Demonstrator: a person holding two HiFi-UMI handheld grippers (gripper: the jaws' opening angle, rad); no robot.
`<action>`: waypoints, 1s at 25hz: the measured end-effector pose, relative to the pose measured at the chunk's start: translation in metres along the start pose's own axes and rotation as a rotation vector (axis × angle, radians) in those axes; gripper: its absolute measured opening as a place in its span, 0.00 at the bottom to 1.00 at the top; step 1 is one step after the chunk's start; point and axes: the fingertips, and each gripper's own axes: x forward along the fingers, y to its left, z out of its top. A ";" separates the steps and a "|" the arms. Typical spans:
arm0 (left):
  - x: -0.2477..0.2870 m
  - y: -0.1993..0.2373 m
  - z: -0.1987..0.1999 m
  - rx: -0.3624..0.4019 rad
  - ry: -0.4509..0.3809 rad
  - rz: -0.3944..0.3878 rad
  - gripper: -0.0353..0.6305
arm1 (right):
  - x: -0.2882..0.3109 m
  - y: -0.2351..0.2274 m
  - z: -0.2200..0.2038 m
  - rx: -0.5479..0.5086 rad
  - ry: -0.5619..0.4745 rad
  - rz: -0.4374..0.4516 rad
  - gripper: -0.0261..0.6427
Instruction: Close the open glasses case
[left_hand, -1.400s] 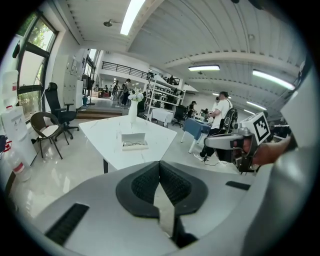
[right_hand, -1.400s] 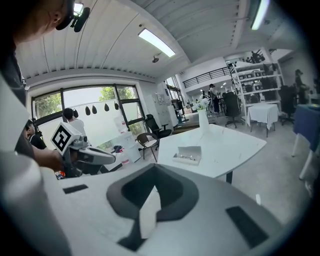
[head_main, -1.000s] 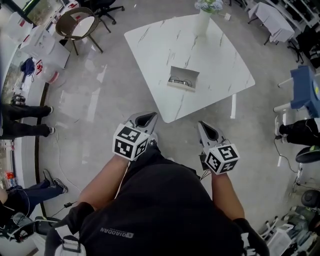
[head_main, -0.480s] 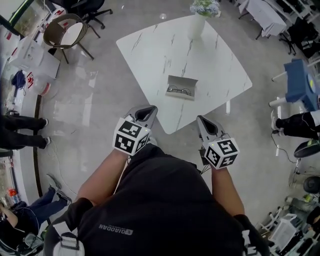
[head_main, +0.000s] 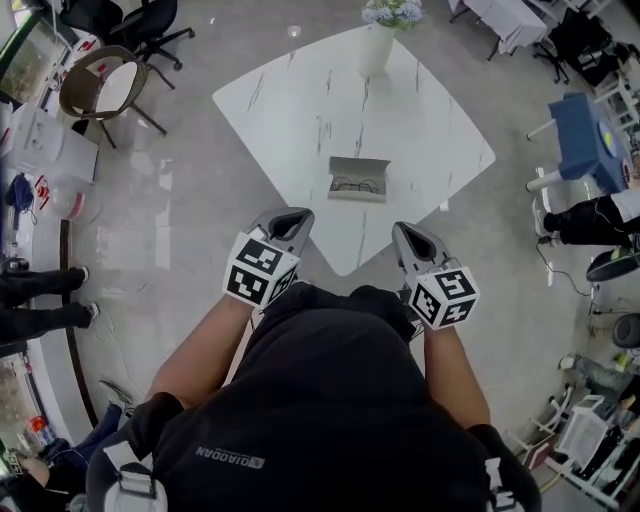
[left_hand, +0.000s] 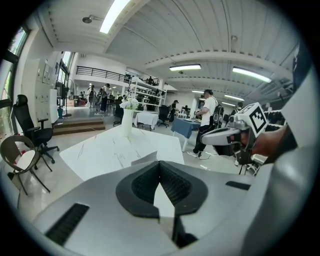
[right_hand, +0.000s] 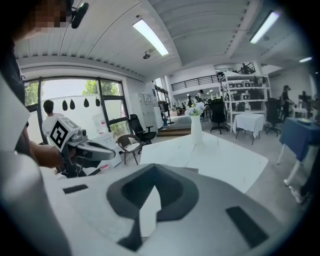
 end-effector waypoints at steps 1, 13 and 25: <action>0.000 0.001 -0.001 -0.003 0.000 -0.010 0.06 | 0.001 0.001 0.000 0.002 0.002 -0.005 0.04; 0.005 0.017 0.003 0.021 -0.025 0.019 0.06 | 0.013 -0.003 0.006 -0.015 0.014 -0.005 0.04; 0.020 0.020 0.007 0.029 -0.036 0.075 0.06 | 0.028 -0.016 0.009 -0.051 0.010 0.014 0.04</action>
